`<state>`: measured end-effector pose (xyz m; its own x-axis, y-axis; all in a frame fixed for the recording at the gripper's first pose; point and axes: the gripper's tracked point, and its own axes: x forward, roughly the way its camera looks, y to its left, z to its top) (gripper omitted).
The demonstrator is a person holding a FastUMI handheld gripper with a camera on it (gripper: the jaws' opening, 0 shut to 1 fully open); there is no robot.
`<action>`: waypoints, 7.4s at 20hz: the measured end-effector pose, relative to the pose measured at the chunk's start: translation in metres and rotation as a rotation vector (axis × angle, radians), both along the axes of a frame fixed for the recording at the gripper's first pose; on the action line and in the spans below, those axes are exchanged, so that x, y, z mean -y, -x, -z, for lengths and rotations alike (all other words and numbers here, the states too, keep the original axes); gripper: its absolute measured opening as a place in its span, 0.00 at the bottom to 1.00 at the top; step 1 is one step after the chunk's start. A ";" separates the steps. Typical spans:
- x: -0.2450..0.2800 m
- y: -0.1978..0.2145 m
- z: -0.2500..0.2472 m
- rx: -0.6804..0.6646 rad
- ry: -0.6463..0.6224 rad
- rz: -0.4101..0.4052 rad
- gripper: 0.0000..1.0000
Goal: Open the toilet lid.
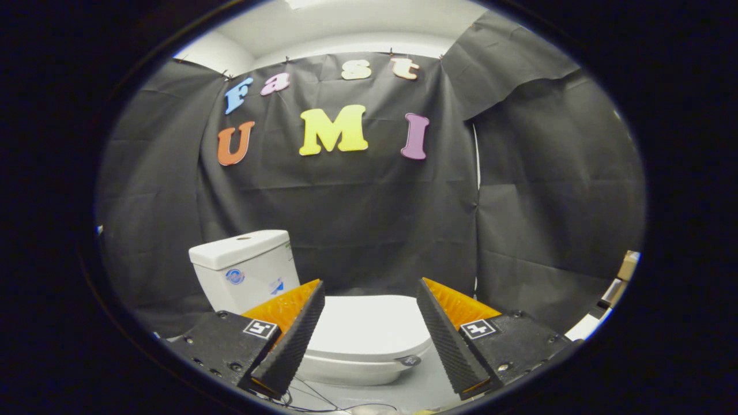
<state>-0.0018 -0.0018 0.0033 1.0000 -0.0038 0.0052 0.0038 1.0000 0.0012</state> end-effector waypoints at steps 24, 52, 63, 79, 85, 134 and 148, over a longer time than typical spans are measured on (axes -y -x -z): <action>0.067 -0.066 0.031 -0.079 -0.104 -0.001 1.00; 0.124 -0.134 0.298 -0.632 -0.897 -0.061 0.82; 0.104 -0.142 0.304 -0.679 -1.091 -0.152 0.52; 0.102 -0.140 0.288 -0.721 -1.251 -0.109 0.06; 0.101 -0.139 0.272 -0.692 -1.149 -0.100 0.05; 0.014 -0.135 0.107 -0.457 -0.437 -0.069 0.06; -0.027 -0.131 0.072 -0.415 -0.308 -0.089 0.06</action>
<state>0.1294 0.0251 -0.0685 0.9141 0.1425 -0.3797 -0.0185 0.9499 0.3120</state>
